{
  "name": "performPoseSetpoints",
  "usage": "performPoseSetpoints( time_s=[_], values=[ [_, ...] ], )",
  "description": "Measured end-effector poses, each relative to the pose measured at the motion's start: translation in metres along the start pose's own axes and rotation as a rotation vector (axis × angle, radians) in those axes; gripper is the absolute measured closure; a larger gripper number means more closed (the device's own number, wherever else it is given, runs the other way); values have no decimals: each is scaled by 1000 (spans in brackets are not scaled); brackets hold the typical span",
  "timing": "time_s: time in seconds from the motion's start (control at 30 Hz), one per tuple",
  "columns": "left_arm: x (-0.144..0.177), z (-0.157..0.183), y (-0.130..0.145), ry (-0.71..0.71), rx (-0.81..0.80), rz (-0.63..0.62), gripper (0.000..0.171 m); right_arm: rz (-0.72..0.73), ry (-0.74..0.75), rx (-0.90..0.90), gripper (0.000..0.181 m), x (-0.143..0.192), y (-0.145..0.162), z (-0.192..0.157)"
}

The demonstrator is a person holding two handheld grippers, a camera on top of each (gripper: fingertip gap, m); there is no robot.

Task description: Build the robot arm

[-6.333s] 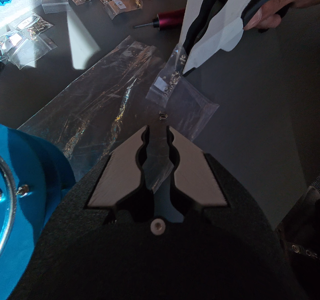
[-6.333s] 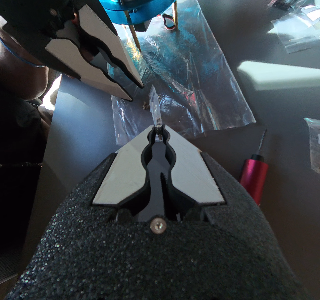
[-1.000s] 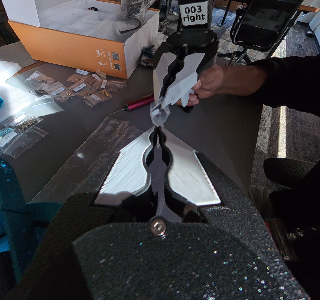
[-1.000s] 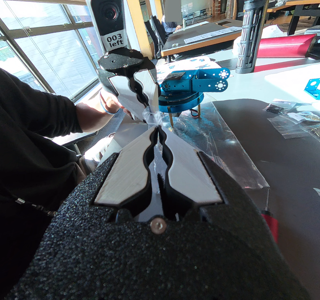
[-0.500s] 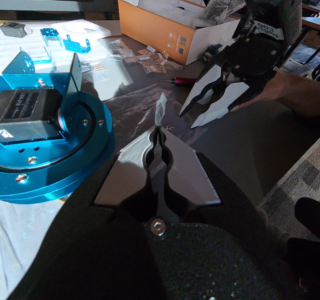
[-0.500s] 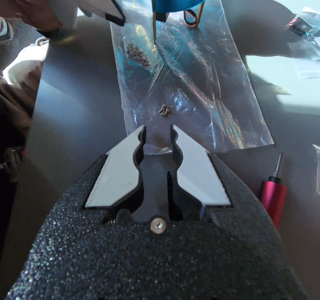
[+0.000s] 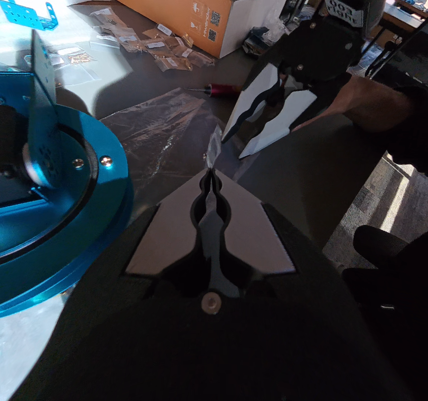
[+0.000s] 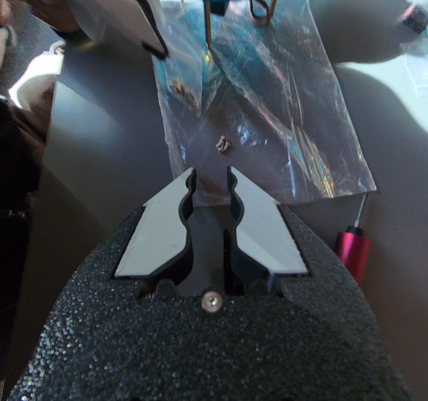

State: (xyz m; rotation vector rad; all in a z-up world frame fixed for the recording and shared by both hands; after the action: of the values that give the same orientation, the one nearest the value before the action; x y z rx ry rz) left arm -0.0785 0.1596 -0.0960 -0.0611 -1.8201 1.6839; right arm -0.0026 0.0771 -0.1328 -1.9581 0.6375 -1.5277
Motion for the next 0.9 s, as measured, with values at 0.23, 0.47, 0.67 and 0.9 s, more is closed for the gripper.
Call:
performPoseSetpoints(
  time_s=[0.23, 0.47, 0.67, 0.9],
  values=[
    [-6, 28, -3, 214, 2, 20, 171, 309, -269, 5, 150, 26, -39, -41],
    [-7, 37, -7, 244, -15, 47, 171, 264, -301, 36, 167, 21, -32, -48],
    [-6, 42, -6, 241, -33, 39, 171, 271, -334, 50, 181, 25, -33, -53],
    [2, 43, -20, 197, -61, 155, 146, 322, -421, -9, 181, 35, -42, -60]
  ],
)
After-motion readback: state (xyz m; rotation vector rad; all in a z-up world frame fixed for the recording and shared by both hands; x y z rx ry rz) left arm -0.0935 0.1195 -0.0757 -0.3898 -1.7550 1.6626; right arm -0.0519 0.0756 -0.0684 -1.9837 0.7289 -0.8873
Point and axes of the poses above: each gripper's, where its closed fingertips meet, x back along the fingers, y out of its underside, z = x × y across the jaws, the point moved 3 cm from there along x, back along the fingers, and after that the axes turned 13 degrees about -x, right-handed, at the moved point
